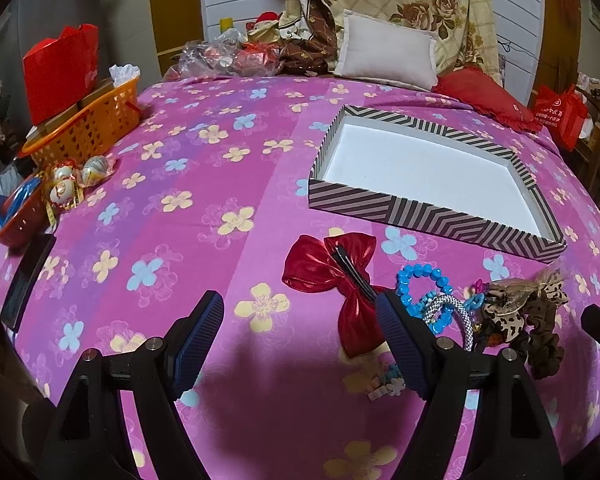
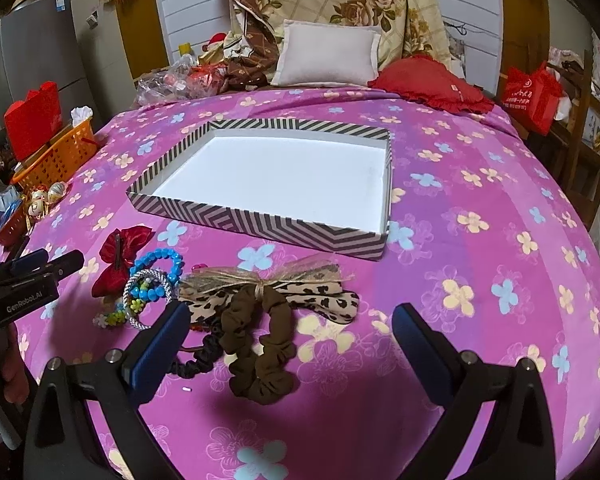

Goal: Organize jewelry
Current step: 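Grasp the red satin bow with the left tool while the right tool grasps the leopard bow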

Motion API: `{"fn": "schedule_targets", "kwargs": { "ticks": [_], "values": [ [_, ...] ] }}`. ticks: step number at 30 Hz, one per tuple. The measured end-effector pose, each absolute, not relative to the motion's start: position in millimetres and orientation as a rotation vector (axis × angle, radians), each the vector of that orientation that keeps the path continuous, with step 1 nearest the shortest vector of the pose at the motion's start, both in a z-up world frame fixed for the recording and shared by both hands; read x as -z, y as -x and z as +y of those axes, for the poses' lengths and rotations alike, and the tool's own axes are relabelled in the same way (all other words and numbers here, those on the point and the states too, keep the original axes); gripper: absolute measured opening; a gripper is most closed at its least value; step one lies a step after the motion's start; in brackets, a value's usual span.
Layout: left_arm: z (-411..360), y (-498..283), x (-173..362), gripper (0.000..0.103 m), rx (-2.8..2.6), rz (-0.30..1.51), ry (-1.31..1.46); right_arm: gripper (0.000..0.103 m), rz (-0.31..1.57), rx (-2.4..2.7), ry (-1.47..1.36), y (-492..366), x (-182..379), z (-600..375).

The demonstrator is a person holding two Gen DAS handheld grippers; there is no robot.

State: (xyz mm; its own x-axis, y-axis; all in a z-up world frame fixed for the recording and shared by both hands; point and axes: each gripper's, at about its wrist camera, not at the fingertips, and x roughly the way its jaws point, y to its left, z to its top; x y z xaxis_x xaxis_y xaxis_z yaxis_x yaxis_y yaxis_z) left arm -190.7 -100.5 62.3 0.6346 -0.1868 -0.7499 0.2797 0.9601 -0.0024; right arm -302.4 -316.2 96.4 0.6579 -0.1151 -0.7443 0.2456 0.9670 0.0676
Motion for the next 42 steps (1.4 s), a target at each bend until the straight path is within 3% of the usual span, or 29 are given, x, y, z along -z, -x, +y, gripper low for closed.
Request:
{"fn": "schedule_targets", "kwargs": {
  "ticks": [42],
  "values": [
    [-100.7,196.5,-56.3,0.056,0.271,0.853,-0.108,0.102,0.859,0.183,-0.181,301.5,-87.3,-312.6]
  ]
}}
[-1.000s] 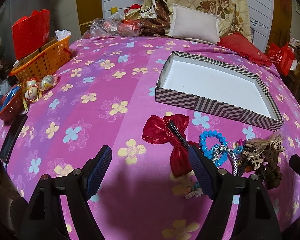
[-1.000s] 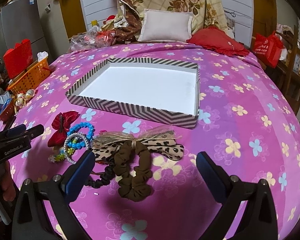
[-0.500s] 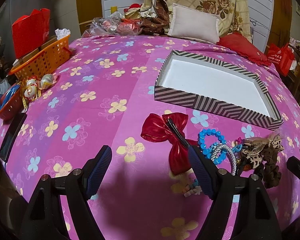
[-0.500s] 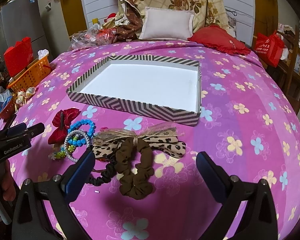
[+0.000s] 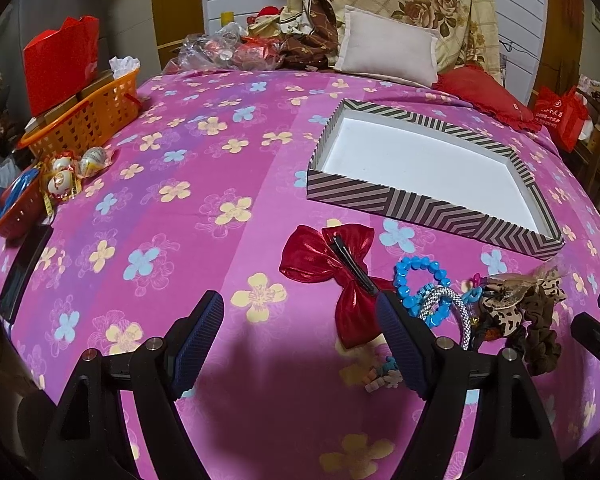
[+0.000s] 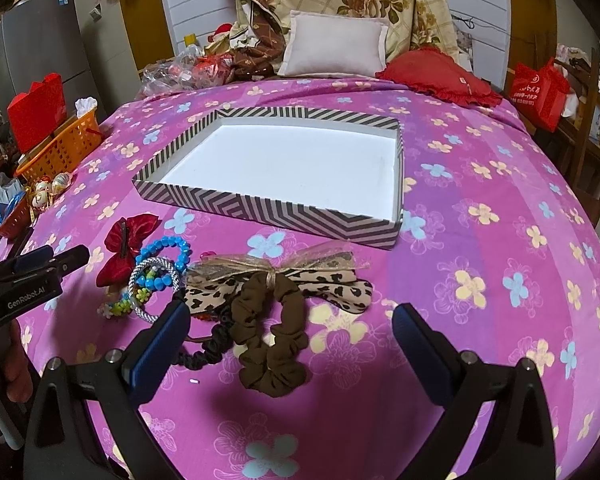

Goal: Organize jewelry
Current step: 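Grasp the red satin bow with the left tool while the right tool grasps the leopard bow, then carry the red bow with the left tool while the right tool carries the leopard bow into the tray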

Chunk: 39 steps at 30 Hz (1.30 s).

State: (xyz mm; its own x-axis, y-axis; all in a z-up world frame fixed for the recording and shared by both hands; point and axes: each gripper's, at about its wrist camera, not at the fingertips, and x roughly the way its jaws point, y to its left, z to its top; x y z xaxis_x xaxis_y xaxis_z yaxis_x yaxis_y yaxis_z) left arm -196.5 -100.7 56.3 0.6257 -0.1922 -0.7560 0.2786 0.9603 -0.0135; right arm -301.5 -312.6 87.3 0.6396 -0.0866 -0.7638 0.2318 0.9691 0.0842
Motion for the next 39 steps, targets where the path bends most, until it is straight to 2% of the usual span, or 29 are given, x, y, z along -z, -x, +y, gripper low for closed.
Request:
{"fn": "schedule_targets", "kwargs": {
  "ticks": [20,36,39],
  "values": [
    [-104.2,197.4,-55.2,0.056,0.274,0.867,-0.107,0.102,0.885,0.187,-0.187,299.5,-81.5,-315.4],
    [-80.1,161.4,-44.8,0.056,0.361,1.011,0.069,0.102,0.929,0.184,-0.217,293.4,-61.3,-326.6],
    [-86.1,155.3,-42.5,0.056,0.386,1.037,0.091,0.098,0.933,0.173,-0.220,289.8,-59.1,-327.9]
  ]
}}
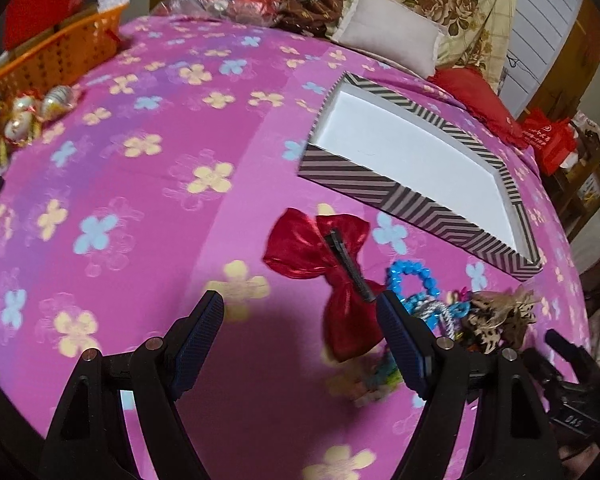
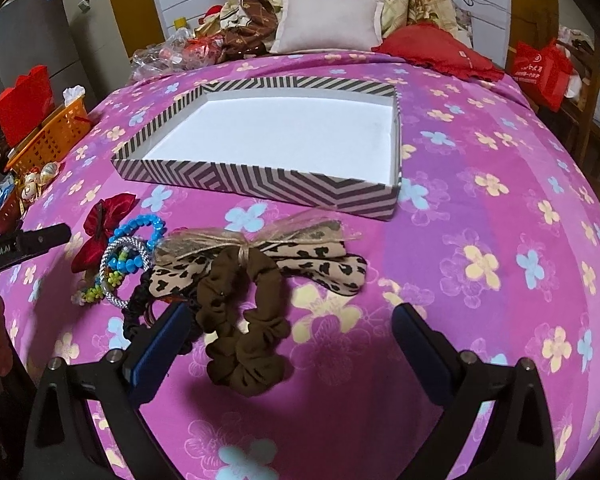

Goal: Organize jewelry
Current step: 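Carry the red bow with the left tool while the right tool carries the leopard bow into the tray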

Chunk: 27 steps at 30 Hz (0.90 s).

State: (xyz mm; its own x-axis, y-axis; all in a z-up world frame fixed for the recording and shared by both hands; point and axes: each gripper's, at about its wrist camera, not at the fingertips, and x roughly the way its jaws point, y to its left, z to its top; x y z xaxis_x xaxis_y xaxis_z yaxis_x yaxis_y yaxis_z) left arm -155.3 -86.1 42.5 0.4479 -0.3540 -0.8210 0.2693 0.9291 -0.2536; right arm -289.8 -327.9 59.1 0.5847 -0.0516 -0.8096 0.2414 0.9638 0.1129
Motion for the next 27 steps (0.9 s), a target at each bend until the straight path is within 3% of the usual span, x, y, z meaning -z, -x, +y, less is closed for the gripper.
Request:
{"fn": "schedule_targets", "kwargs": {
  "ticks": [10,11,15,18,20,22,27],
  "values": [
    [-108.9,135.6,-30.1,0.053,0.364,1.062,0.032,0.094,0.941,0.122,-0.222,269.4,-54.7,-321.8],
    [-110.0,133.4,-28.9,0.050,0.359,1.062,0.027,0.089,0.945,0.115,-0.219,266.1,-52.9,-320.3],
    [-114.5,127.7,-23.2,0.037,0.374,1.081,0.020,0.049,0.967,0.058,-0.286,259.1,-43.0,-321.5],
    [-117.5,126.8,-22.0,0.027,0.381,1.071,0.013,0.046,0.950,0.050,-0.284,260.0,-42.2,-319.3],
    [-120.4,128.4,-21.9,0.015,0.401,1.057,-0.004,0.033,0.950,0.038,-0.280,260.1,-41.7,-318.0],
    [-123.3,130.2,-22.6,0.000,0.430,1.052,-0.007,0.030,0.936,0.030,-0.286,262.5,-43.3,-317.8],
    [-122.8,134.8,-31.7,0.000,0.438,1.021,-0.028,0.025,0.898,0.016,-0.250,269.2,-55.3,-311.6]
  ]
}}
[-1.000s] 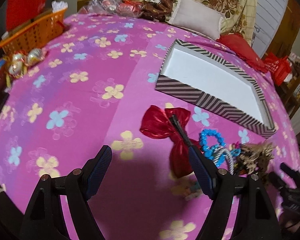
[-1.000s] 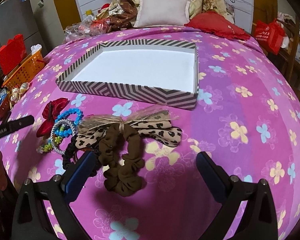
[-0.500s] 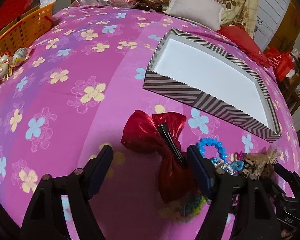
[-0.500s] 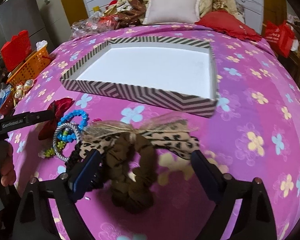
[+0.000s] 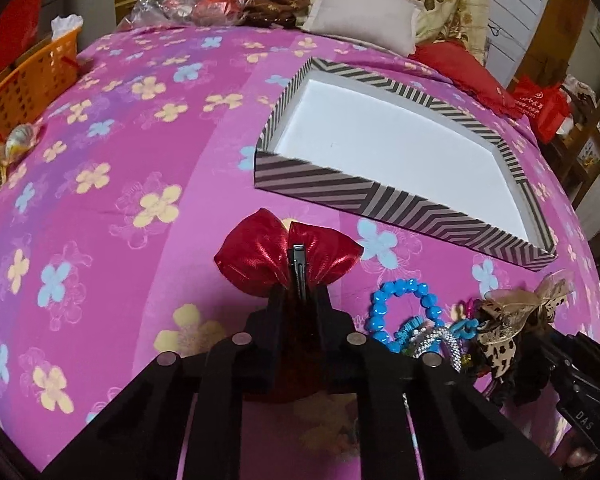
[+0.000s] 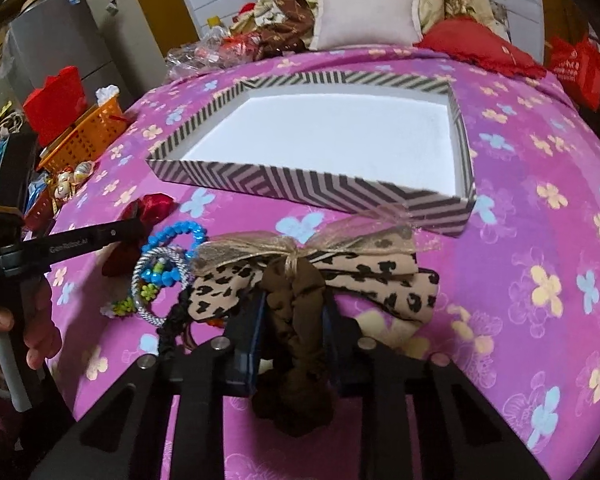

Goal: Organize jewelry
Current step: 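Carry the red bow with the left tool while the right tool carries the leopard bow into the tray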

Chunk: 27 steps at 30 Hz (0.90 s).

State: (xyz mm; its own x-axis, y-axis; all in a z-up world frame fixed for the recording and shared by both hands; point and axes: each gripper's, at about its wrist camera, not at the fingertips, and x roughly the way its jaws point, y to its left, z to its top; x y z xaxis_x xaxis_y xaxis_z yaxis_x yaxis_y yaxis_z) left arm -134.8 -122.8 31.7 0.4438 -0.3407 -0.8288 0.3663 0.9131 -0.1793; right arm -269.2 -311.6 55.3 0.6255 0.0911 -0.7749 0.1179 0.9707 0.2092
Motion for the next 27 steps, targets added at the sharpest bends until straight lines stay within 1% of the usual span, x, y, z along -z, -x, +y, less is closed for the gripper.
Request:
{"fn": "schedule_targets", "kwargs": {
  "ticks": [12,27],
  "values": [
    [-105.1,143.7,-80.4,0.000,0.440,0.929,-0.014,0.024,0.817,-0.010,-0.228,275.5,-94.5,-303.7],
    [-127.6,136.4,-106.8,0.000,0.445,0.870,-0.055,0.024,0.721,0.019,-0.195,264.5,-143.9,-319.6]
  ]
}}
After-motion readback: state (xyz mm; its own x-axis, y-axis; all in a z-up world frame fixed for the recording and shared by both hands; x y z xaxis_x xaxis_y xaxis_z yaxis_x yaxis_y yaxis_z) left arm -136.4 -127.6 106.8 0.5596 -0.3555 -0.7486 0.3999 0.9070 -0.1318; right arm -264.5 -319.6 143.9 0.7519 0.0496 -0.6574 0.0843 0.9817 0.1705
